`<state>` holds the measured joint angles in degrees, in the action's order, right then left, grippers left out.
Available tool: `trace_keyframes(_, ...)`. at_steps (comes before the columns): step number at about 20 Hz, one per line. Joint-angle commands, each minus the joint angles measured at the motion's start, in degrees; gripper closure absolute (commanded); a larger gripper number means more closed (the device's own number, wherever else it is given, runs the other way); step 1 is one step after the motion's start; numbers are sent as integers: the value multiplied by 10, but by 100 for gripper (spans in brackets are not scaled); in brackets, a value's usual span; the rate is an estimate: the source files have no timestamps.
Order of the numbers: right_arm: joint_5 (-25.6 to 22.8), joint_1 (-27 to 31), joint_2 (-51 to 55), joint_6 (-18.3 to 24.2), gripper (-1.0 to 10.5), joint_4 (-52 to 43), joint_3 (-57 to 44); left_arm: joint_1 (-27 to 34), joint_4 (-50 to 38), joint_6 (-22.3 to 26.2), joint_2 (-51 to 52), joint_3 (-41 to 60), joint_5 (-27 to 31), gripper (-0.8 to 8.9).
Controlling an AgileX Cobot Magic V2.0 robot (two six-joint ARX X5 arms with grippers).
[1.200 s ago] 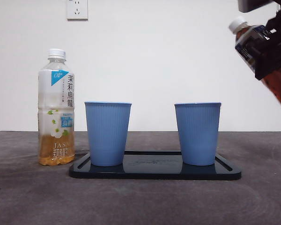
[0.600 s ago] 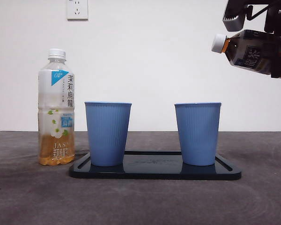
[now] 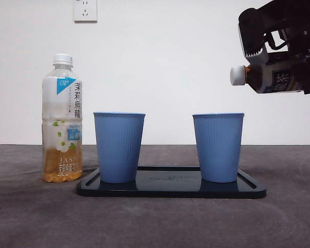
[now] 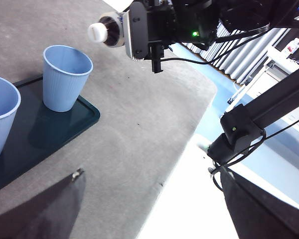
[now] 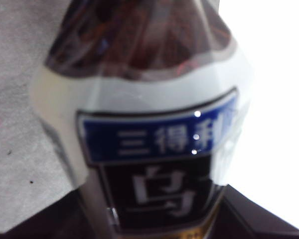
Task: Pour the drink into the cup
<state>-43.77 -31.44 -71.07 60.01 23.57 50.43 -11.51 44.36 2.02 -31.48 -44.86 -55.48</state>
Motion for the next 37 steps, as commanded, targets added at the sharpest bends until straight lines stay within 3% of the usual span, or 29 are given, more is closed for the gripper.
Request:
trace_keyframes(1, -19, -4, -9, 10, 747, -21, 20, -2, -7, 1, -2, -11, -5, 377)
trace_keyframes(12, -26, -7, -19, 14, 747, -25, 20, -2, -7, 1, -2, -11, -5, 377)
trace_keyframes(15, -19, -7, -19, -18, 747, -26, 20, -2, -7, 1, -2, -11, -5, 377)
trace_keyframes(17, -4, -7, -17, -66, 747, -26, 23, -2, -7, 1, -2, -11, -5, 377)
trace_keyframes(21, 67, -5, 9, -224, 747, -26, 42, -2, -7, 1, -2, -11, -4, 377)
trace_keyframes(26, 227, 42, 80, -464, 746, -24, 46, -2, -7, 1, -2, -11, 23, 376)
trace_keyframes(30, 329, 97, 114, -540, 746, -72, 19, -2, -7, 0, -2, -11, 64, 376)
trace_keyframes(34, 385, 126, 124, -614, 746, -213, -74, -2, -7, -1, -2, -11, 99, 376)
trace_keyframes(37, 395, 134, 118, -659, 746, -348, -154, -2, -7, -12, -2, -11, 131, 375)
